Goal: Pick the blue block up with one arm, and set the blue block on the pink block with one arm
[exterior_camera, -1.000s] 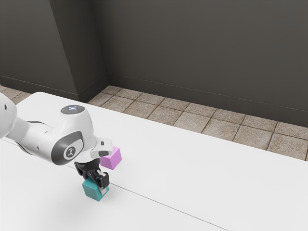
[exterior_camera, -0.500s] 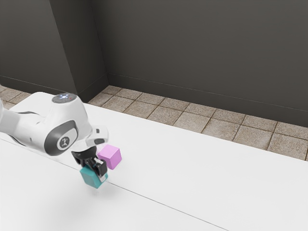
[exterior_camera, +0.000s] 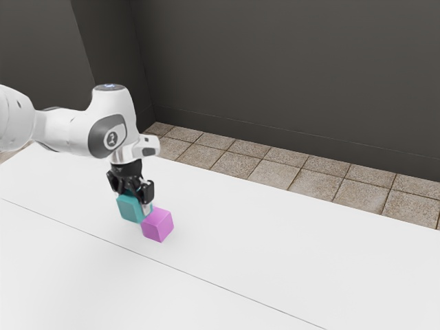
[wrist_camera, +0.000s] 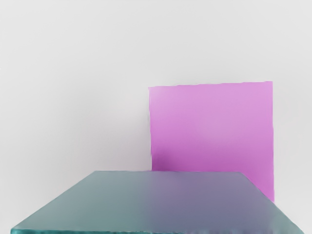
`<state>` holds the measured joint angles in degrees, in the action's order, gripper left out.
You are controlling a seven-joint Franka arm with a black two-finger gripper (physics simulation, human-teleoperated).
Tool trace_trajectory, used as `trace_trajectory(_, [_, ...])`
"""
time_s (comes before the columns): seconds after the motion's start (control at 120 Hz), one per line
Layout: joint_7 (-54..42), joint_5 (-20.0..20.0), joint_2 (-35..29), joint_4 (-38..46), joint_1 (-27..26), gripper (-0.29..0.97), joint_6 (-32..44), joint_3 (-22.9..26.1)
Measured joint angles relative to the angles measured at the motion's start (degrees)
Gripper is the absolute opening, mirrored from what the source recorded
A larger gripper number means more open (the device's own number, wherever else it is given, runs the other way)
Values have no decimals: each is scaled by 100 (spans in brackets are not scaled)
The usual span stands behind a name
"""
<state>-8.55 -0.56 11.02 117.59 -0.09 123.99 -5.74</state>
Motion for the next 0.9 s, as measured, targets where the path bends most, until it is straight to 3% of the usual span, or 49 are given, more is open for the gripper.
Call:
trace_trajectory(0.45, [-245, -28, 457, -706, -9, 38, -592, 59])
trace_trajectory(0.9, [-357, -44, 497, -742, -8, 38, -655, 242])
